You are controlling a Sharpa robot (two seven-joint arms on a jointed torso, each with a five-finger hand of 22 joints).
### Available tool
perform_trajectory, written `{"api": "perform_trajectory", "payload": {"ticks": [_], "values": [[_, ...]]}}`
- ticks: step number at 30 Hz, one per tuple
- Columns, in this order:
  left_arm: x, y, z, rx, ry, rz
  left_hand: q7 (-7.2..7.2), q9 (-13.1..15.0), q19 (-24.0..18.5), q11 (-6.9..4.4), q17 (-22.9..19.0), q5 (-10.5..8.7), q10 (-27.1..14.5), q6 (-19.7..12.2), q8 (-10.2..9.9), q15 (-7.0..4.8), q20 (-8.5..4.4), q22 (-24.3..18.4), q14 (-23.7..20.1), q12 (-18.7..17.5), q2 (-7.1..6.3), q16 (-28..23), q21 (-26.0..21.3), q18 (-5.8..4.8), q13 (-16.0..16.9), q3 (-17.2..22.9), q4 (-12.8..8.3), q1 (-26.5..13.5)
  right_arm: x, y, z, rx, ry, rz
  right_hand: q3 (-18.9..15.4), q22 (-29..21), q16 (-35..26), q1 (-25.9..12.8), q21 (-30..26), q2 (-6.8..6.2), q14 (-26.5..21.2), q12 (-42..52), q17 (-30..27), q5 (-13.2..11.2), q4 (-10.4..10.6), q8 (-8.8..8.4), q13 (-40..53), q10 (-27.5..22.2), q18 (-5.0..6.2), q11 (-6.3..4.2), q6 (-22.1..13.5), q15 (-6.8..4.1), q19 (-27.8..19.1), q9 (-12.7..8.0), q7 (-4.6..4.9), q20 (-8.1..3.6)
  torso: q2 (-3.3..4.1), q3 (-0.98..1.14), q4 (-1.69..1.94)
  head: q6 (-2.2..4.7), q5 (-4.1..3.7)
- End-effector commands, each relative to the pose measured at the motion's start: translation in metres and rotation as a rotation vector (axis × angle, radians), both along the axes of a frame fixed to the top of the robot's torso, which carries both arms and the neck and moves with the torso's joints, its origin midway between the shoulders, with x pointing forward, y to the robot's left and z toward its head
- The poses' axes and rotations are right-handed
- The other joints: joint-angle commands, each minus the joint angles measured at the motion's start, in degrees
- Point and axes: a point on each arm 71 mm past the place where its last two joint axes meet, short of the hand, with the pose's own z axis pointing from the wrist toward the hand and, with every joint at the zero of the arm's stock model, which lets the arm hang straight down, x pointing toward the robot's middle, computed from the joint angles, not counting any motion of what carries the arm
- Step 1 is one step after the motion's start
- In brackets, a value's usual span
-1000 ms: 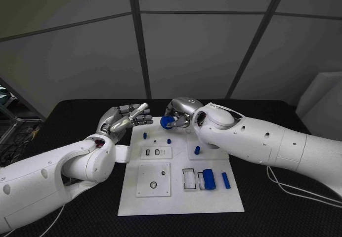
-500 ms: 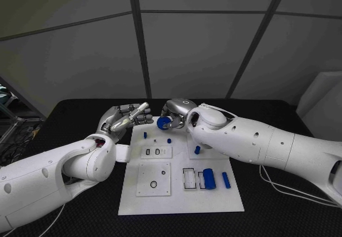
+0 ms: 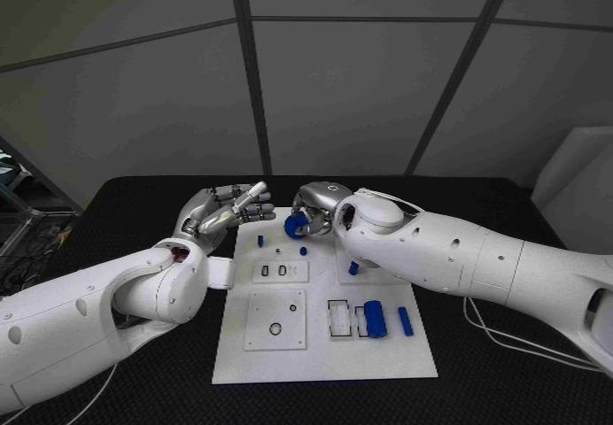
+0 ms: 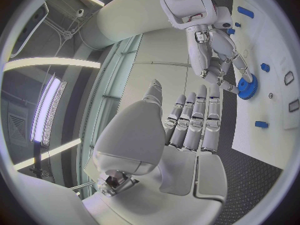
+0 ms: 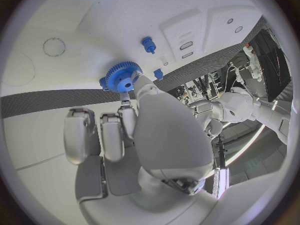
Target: Assemble the parts on the task board
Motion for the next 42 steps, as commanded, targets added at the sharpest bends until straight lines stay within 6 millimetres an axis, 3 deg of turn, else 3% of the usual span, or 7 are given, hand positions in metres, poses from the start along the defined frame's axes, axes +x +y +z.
{"api": "perform_trajectory", "payload": {"ticks": [1, 6, 10, 15, 19, 29, 42], "values": [[0.0, -0.002, 0.002, -0.001, -0.013, -0.01, 0.73, -0.02, 0.02, 0.0, 0.04, -0.34, -0.57, -0.23, -0.36, 0.15, -0.01, -0.07, -0.11, -0.23, 0.69, -0.2, -0.25, -0.66, 0.03, -0.15, -0.23, -0.08, 0.001, -0.001, -0.001, -0.02, 0.002, -0.01, 0.53, 5.19, 0.19, -0.93, 0.02, -0.22, 4.45, -0.7, 7.95, 0.07, -0.11, -0.22, -0.47, -0.45, -0.42, 0.44, 0.05, 0.28, -0.21, 1.5, -0.09, 0.41, 0.02, 0.0, -0.05, 0.02, 0.04], [0.0, -0.002, 0.002, -0.001, -0.012, -0.01, 0.73, -0.02, 0.02, 0.0, 0.04, -0.34, -0.57, -0.23, -0.36, 0.15, -0.01, -0.07, -0.11, -0.23, 0.69, -0.2, -0.25, -0.66, 0.03, -0.15, -0.23, -0.08, 0.003, -0.003, -0.001, -0.022, -0.004, -0.02, 1.29, 5.02, 0.13, -1.48, -0.1, -1.1, 4.41, -1.93, 7.84, -0.05, -0.54, -4.22, -1.46, -1.3, -0.4, 1.82, -6.09, 1.36, -0.39, 0.17, 1.53, 1.22, 0.04, 0.02, -0.1, 0.07, 0.01], [0.001, -0.001, 0.002, 0.0, -0.012, -0.009, 0.75, -0.03, -0.03, 0.02, 0.04, -0.32, -0.6, -0.29, -0.37, 0.19, 0.02, -0.1, -0.18, -0.27, 0.74, -0.3, -0.29, -0.66, 0.04, -0.15, -0.32, 0.0, 0.004, -0.003, -0.003, -0.031, 0.012, -0.014, 1.05, 4.76, 0.09, -2.87, -0.24, -2.13, 4.39, -2.84, 7.79, -0.78, -0.18, -6.17, -2.26, -1.94, -0.32, 2.13, -8.89, 1.77, -0.62, -0.39, 1.72, 1.79, 0.02, 0.01, -0.02, 0.07, -0.05], [0.001, -0.001, 0.002, 0.0, -0.012, -0.008, 0.75, -0.03, -0.03, 0.02, 0.04, -0.32, -0.6, -0.29, -0.37, 0.19, 0.02, -0.1, -0.18, -0.27, 0.74, -0.3, -0.29, -0.66, 0.04, -0.15, -0.32, 0.0, 0.004, -0.004, -0.005, -0.04, 0.041, -0.007, -0.1, 4.69, 0.09, -6.17, -0.31, -2.82, 4.38, -3.25, 7.8, -0.6, 1.98, -6.55, -2.62, -2.18, -0.28, 2.31, -8.98, 1.96, -0.7, -0.31, 1.84, 2.08, 0.0, 0.0, 0.01, 0.06, -0.04], [0.0, -0.001, 0.002, 0.001, -0.01, -0.007, 0.77, -0.05, -0.06, 0.03, 0.04, -0.32, -0.61, -0.56, -0.39, 0.2, 0.03, -0.11, -0.2, -0.3, 0.77, -0.35, -0.31, -0.66, 0.04, -0.14, -0.36, 0.04, 0.003, -0.006, -0.008, -0.047, 0.076, -0.003, -1.15, 4.76, 0.2, -12.04, -0.3, -0.88, 4.42, -2.81, 8.05, 2.77, 5.4, -5.55, -2.19, -1.88, -0.28, 2.38, -6.28, 2.05, -0.66, 0.26, 1.79, 2.24, -0.01, -0.02, -0.03, 0.06, 0.05], [0.0, 0.0, 0.001, 0.003, -0.004, -0.009, 0.95, -0.12, -0.06, 0.13, 0.07, -0.33, -0.84, -1.37, -0.52, 0.24, 0.06, -0.15, -0.18, -0.49, 0.86, -0.47, -0.32, -0.65, 0.03, -0.16, -0.48, 0.1, 0.003, -0.012, -0.007, -0.021, 0.076, -0.004, -1.19, 5.65, 0.61, -14.66, 0.09, 0.69, 4.62, -1.57, 8.91, 5.65, 5.25, -5.1, -0.92, -0.94, -0.46, 2.03, -3.62, 1.81, 0.01, 0.58, 1.41, 2.07, -0.02, 0.03, -0.09, 0.06, 0.14], [0.001, 0.003, 0.001, 0.006, -0.002, -0.004, 0.99, -0.13, -0.06, 0.16, 0.08, -0.33, -0.91, -1.53, -0.54, 0.25, 0.07, -0.16, -0.17, -0.54, 0.91, -0.5, -0.32, -0.64, 0.02, -0.17, -0.5, 0.09, -0.002, -0.025, 0.004, 0.069, -0.018, -0.012, -0.56, 5.82, 0.66, -12.93, 0.16, -0.12, 4.63, -1.09, 8.99, 7.54, 4.09, -6.2, -0.31, -0.61, -0.5, 2.08, -4.06, 1.81, 0.12, 0.24, 1.55, 2.01, -0.05, 0.04, -0.17, 0.39, 0.2]]}}
